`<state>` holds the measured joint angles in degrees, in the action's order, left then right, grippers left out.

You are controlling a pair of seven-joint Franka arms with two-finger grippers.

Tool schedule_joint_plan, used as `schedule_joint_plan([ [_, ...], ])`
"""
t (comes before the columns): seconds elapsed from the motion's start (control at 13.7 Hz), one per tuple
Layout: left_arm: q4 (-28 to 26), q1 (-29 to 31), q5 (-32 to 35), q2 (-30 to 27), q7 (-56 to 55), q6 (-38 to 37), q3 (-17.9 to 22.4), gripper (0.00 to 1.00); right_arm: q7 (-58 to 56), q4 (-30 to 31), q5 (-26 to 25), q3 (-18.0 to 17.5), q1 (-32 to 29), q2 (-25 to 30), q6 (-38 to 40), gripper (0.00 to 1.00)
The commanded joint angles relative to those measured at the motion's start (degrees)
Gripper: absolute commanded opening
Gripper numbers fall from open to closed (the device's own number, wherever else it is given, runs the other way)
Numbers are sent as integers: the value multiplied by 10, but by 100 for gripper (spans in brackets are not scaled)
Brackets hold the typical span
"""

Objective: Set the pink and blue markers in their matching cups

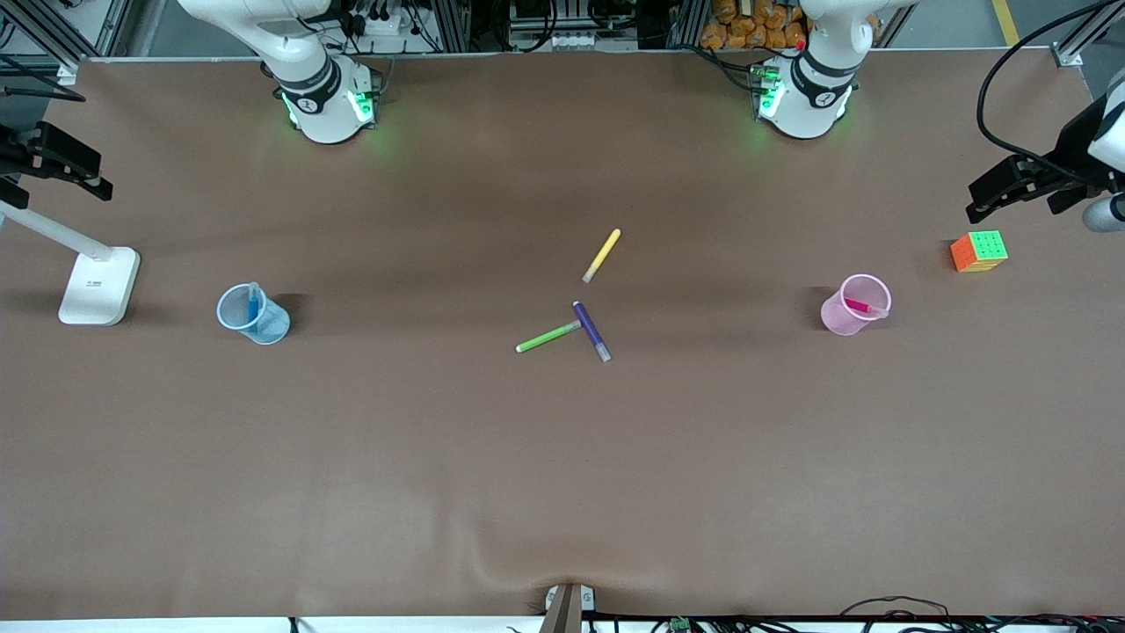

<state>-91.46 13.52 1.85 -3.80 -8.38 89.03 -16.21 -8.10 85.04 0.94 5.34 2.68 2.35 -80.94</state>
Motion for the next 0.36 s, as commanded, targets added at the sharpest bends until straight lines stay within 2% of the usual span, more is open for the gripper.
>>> schedule_joint_plan([
  [0.0,16,1,-9,5,1,-13,0,100,9,-12,6,2,-2,-7,9,100],
  [0.29,16,1,-8,5,0,-23,0,100,9,-11,6,2,-6,-7,10,100],
])
